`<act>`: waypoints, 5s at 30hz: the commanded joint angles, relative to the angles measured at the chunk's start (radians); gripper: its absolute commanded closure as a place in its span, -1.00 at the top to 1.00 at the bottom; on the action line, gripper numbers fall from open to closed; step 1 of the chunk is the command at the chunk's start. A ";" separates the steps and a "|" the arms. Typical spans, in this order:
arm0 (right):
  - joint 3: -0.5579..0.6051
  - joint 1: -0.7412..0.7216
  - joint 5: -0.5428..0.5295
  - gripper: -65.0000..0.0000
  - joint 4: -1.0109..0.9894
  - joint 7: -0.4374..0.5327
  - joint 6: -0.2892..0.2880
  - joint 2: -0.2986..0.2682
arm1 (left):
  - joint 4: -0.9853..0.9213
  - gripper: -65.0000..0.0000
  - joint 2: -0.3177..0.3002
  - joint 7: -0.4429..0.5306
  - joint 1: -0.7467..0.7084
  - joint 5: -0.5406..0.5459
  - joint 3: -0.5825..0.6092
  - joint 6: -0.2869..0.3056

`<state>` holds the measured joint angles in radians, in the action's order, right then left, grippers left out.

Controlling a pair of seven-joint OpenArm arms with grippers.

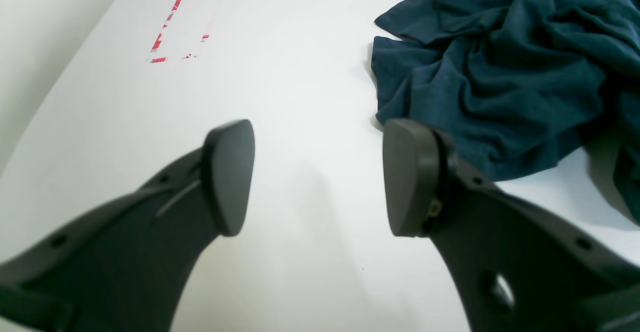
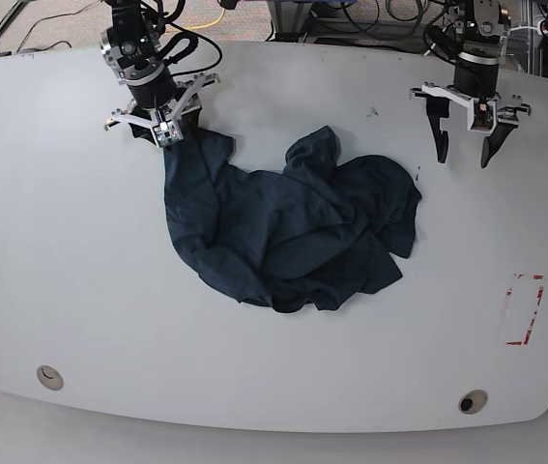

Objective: Layout the t-shirt on the table in an organized manner, then fold the t-shirt properly
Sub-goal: 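Hold the shirt edge with the right gripper, lifting it slightly, then lower the left gripper onto the shirt's opposite edge and grasp it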

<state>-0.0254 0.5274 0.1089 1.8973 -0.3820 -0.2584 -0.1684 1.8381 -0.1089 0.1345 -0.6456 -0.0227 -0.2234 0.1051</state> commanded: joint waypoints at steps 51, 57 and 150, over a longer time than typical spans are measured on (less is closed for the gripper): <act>-0.006 0.013 0.122 -0.26 -0.061 0.030 0.017 -0.004 | -0.001 0.17 -0.062 0.027 -0.001 0.005 0.054 -0.003; -0.006 0.007 0.186 -0.26 -0.061 0.030 0.017 -0.003 | -0.001 0.17 -0.062 0.027 0.005 0.005 0.054 -0.003; -0.090 -0.048 0.185 -1.00 0.043 0.021 0.005 0.042 | -0.007 0.18 -0.134 -0.126 0.077 0.340 0.048 0.091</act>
<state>-0.1154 0.4801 0.2928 1.9099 -0.3790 -0.2615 -0.1356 1.8095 -0.2230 0.0010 -0.5877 0.2596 -0.1654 0.1730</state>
